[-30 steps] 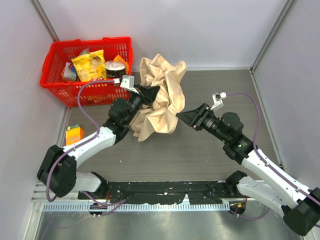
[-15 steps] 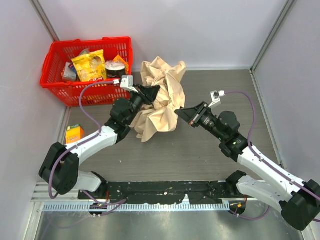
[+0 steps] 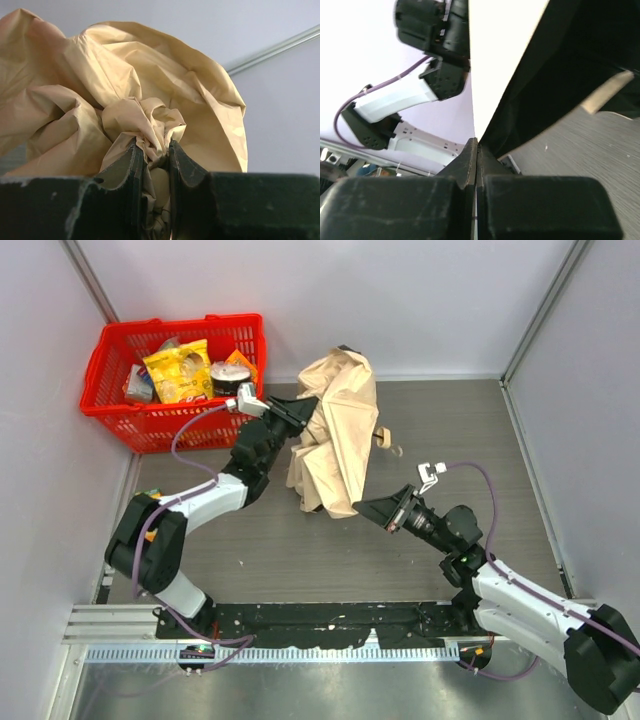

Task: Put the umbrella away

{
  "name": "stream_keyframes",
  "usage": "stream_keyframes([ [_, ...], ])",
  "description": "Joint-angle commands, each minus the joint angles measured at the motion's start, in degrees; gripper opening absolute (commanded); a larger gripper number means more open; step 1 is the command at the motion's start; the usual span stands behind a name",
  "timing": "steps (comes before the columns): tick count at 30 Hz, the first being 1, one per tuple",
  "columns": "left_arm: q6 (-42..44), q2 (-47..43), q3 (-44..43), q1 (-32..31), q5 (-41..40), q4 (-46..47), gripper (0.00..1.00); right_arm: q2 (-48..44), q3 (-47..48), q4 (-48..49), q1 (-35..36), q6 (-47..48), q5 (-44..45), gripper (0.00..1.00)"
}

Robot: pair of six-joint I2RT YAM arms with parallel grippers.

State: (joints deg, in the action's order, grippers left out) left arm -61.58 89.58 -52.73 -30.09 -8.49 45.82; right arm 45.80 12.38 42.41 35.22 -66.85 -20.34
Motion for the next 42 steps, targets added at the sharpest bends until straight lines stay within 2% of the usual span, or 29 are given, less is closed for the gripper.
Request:
stream_keyframes([
  [1, -8.38, 0.68, -3.26, 0.11, 3.39, 11.3, 0.0, -0.18, -0.08, 9.9, 0.55, -1.1, -4.71, 0.03],
  [2, -8.29, 0.6, -3.17, 0.12, 4.18, 11.57, 0.0, -0.45, 0.27, 8.14, 0.64, 0.22, -4.62, 0.08],
  [4, -6.98, 0.25, -3.6, 0.55, 7.41, 11.83, 0.0, -1.93, 1.85, -2.55, 0.64, 5.11, -4.45, 0.19],
  [5, -6.28, 0.33, -4.39, 1.08, 11.18, 11.66, 0.0, -2.81, 3.94, -12.34, 0.72, 7.24, -4.45, 0.22],
  [6, -5.66, 0.33, -5.01, 1.69, 14.26, 11.05, 0.0, -4.74, 5.44, -17.84, 0.64, 13.96, -3.58, 0.25],
  [7, -5.65, 0.24, -5.36, 2.31, 17.77, 10.43, 0.0, -6.06, 9.9, -32.6, 0.55, 22.21, -1.92, 0.26],
  [8, -5.31, 0.16, -5.45, 2.92, 20.59, 10.34, 0.0, -8.6, 12.03, -39.27, 0.64, 25.42, 4.37, 0.31],
  [9, -5.22, 0.07, -5.28, 3.62, 24.01, 10.25, 0.0, -9.84, 16.4, -51.0, 0.55, 30.76, 7.3, 0.35],
  [10, -5.3, -0.02, -5.19, 4.41, 27.27, 9.99, 0.0, -12.03, 18.1, -54.68, 0.55, 32.99, 13.25, 0.44],
  [11, -5.3, -0.11, -5.02, 4.94, 29.65, 9.99, 0.0, -12.75, 21.77, -60.81, 0.55, 36.67, 16.26, 0.48],
  [12, -5.22, -0.11, -5.19, 5.38, 32.89, 9.81, 0.0, -14.06, 23.81, -63.31, 0.55, 38.01, 20.12, 0.55],
  [13, -5.13, -0.11, -5.71, 5.91, 35.8, 9.12, 0.0, -14.51, 26.7, -65.68, 0.55, 40.81, 23.21, 0.57],
  [15, -4.69, -0.02, -7.47, 6.44, 42.91, 7.97, 0.0, -12.95, 31.9, -67.81, 0.55, 44.24, 26.31, 0.63],
  [18, -1.98, -2.12, -8.53, 6.8, 50.4, 3.5, 0.0, -7.06, 42.69, -70.36, 0.46, 47.51, 27.91, 0.63],
  [21, 4.34, -6.94, -7.13, 6.8, 52.26, -3.52, 0.0, 1.27, 49.57, -70.19, 0.46, 51.98, 17.23, 0.63],
  [24, 10.68, -11.26, -7.39, 6.8, 52.26, -14.16, 0.0, 7.19, 55.27, -70.63, 0.46, 54.8, 11.83, 0.63],
  [26, 12.71, -13.46, -7.3, 6.79, 52.87, -18.03, 0.0, 9.57, 56.61, -69.41, 0.37, 55.77, 9.18, 0.65],
  [29, 13.42, -15.31, -6.95, 6.71, 54.54, -20.59, 0.0, 11.15, 56.44, -64.84, 0.46, 55.69, 5.5, 0.77],
  [32, 12.37, -16.36, -6.33, 6.62, 55.42, -20.86, 0.0, 11.5, 54.77, -60.09, 0.46, 54.37, 4.35, 0.78],
  [36, 10.69, -16.28, -6.51, 6.44, 56.57, -19.72, 0.0, 11.94, 55.81, -62.09, 0.72, 54.63, 3.73, 0.79],
  [42, 13.33, -16.19, -7.91, 6.36, 51.21, -25.52, 0.0, 8.95, 54.95, -62.81, 1.6, 52.0, 6.01, 0.79],
])
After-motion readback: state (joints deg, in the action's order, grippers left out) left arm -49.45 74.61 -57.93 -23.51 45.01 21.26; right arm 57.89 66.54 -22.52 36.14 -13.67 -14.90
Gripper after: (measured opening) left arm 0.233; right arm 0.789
